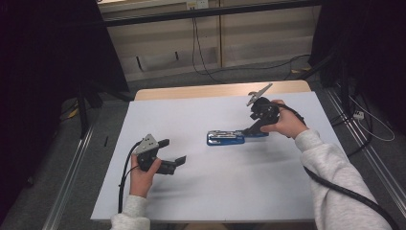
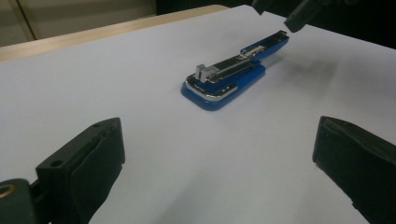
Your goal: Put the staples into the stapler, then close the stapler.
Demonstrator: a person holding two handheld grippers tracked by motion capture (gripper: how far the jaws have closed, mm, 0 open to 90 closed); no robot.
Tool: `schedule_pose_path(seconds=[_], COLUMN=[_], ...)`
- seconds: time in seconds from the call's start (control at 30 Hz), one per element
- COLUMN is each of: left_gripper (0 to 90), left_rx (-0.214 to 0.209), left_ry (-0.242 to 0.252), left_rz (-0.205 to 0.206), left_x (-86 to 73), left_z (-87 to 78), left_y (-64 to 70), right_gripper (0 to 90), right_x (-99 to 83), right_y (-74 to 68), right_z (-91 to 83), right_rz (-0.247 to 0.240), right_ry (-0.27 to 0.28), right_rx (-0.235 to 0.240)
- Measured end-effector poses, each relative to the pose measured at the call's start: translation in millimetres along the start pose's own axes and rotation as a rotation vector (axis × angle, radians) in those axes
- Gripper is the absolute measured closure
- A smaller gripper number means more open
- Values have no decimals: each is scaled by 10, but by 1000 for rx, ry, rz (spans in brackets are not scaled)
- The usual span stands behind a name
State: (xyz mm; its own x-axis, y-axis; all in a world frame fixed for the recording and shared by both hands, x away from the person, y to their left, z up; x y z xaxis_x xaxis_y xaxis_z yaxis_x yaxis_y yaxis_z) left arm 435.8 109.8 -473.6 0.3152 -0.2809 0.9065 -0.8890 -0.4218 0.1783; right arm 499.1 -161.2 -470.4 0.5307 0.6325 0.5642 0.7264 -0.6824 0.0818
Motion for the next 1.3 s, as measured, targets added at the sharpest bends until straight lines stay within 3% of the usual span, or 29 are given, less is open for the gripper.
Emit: schedule_pose_path(seconds=[0.17,0.37,0.6,0.7,0.77,0.9,1.0,1.1,1.13,1.2,1.3], left_gripper=[24,25,42,81,157,263,364,484,519,595,694], left_rx=[2,1,64,65,63,63,52,58,59,48,42], left_ry=[5,-47,-88,-91,-88,-114,-122,-140,-139,-136,-162], left_rz=[-5,-12,-31,-37,-17,-55,-70,-57,-72,-103,-111], left_x=[73,46,31,52,67,32,31,44,47,48,25], left_z=[104,278,415,467,500,531,566,596,619,663,715], left_y=[-24,-38,-163,-185,-192,-248,-245,-266,-265,-264,-285], right_gripper=[143,142,164,196,215,297,435,528,558,641,750], right_x=[-111,-257,-406,-471,-490,-572,-639,-722,-743,-775,-870], right_y=[53,124,199,223,229,246,249,283,287,267,280], right_z=[-76,-105,-99,-105,-117,-131,-145,-173,-184,-202,-219], right_rz=[26,42,75,87,116,129,168,196,189,227,227], right_ry=[7,-4,-3,-4,15,14,27,29,38,62,51], right_rx=[-23,-52,-92,-118,-125,-163,-157,-189,-200,-198,-254])
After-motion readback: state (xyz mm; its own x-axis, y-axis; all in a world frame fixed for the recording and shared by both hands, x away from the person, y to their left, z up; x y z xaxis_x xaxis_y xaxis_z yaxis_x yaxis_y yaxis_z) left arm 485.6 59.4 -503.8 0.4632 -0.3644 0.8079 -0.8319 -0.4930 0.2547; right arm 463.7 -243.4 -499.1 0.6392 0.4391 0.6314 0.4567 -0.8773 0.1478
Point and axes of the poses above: each handheld gripper's, and its own axes: z roughly forward along the jaws, x roughly out of its top, y roughly to its right, the point moved 10 cm from there along z, roughly forward along the jaws, and after that the axes turned 11 degrees about -x, right-handed, at the moved point
